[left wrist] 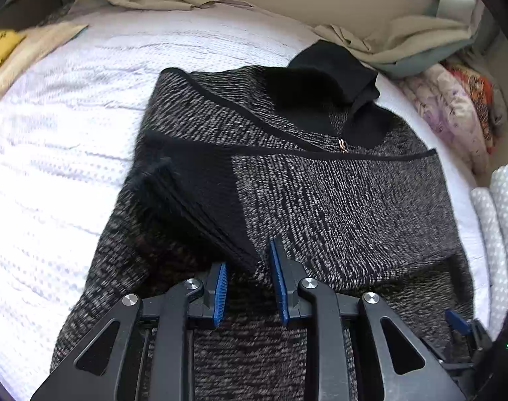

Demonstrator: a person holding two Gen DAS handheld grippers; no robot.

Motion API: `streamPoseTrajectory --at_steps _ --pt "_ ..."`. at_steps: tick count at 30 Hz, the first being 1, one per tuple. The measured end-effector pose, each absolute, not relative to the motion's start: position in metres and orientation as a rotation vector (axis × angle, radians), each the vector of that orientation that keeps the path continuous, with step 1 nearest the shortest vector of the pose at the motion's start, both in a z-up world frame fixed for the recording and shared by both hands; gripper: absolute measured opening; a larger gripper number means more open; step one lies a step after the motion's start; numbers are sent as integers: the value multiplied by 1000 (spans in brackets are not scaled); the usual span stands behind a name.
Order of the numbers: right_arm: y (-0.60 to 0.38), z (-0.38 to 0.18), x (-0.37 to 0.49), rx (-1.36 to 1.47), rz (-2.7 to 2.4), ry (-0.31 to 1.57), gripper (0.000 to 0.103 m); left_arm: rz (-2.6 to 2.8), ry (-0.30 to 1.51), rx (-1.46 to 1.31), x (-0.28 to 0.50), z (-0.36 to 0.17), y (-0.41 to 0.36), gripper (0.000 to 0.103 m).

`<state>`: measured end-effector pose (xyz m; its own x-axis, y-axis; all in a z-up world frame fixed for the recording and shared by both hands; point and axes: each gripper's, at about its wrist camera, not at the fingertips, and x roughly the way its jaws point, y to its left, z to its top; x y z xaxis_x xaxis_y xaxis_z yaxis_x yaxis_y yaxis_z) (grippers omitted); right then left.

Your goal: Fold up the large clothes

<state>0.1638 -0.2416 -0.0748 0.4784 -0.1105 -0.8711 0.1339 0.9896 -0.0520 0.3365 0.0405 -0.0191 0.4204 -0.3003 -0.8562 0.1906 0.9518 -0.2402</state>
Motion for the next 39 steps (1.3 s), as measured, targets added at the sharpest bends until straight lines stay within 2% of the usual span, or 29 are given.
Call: streamPoseTrajectory --at_steps 8,11,12,14,17,22,25,31,36,39 --pt "-234 -80 168 11 -151 1054 96 -266 1089 -322 359 -14 84 29" --pt "-232 -81 168 4 -153 1050 99 -234 1098 -335 377 -14 82 21" --pt "-231 -81 169 0 -155 1050 99 -230 1101 -331 383 -13 79 11" --pt "-230 -82 169 -3 -157 1050 100 -231 1096 -311 391 -9 73 10" --pt "-230 -82 171 -1 -156 1049 101 -268 1013 -214 395 18 54 9" --pt "-230 -83 171 0 -155 1048 102 -368 801 -209 382 68 50 9" --pt "-230 -83 171 -1 -156 1048 102 -318 836 -158 389 50 55 9" --pt "-230 -82 171 0 -155 1050 102 -215 1007 -125 392 -22 74 9" --pt "-233 -76 177 24 -152 1075 100 -219 1008 -94 386 -27 77 9" --pt "-236 -62 180 80 -116 1088 85 -233 1007 -85 384 -27 75 9"
